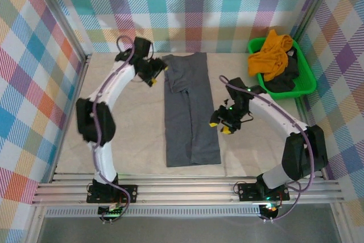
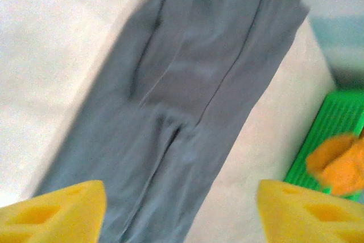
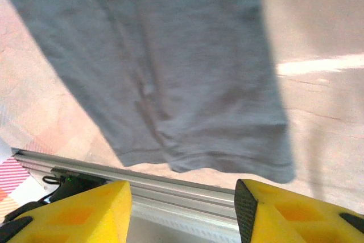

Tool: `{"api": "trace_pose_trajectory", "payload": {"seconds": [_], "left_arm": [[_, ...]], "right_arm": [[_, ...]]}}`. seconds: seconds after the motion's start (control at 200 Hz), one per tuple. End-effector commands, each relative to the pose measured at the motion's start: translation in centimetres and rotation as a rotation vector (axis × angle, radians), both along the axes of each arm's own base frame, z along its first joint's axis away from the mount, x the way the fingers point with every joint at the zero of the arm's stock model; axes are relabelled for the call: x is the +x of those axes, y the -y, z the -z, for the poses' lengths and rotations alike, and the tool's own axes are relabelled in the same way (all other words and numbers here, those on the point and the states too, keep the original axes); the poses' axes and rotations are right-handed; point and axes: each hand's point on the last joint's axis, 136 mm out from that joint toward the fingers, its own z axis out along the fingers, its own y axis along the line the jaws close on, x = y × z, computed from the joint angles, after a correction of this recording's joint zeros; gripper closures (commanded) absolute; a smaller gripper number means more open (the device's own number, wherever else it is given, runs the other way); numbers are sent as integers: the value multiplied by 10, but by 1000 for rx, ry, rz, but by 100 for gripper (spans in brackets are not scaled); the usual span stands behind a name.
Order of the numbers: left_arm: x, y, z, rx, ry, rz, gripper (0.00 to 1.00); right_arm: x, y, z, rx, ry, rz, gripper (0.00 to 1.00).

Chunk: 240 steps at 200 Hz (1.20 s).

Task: Fold and stack the t-shirts

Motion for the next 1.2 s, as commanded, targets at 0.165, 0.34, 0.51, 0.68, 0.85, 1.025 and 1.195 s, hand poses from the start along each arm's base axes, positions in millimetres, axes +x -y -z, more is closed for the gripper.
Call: {"api": "trace_pose_trajectory", "payload": {"seconds": [0.165,0.34,0.51,0.68,0.85,1.025,1.195], "left_arm": [[-231,31,112,-116,-496,337,53],[-274,54,132,-108,-550,421,52],[-303,51,157,-1,-650,488,58],[-312,50,167,25,-680,518,61],[-315,51,170,39,-688,537,64],[-321,47,178,79,-709,556,70],[-320,43,177,101,-702,557,87]], "right_arm": [[-56,13,46,12,-183,-74,49],[-80,19,70,6,-274,-82,49],[-90,21,84,-3,-316,-94,49],[-89,12,95,3,-330,-98,52],[-89,0,106,-24,-344,-121,55],[-92,-5,116,-61,-345,-137,61],[-90,-5,117,-74,-327,-137,87]]}}
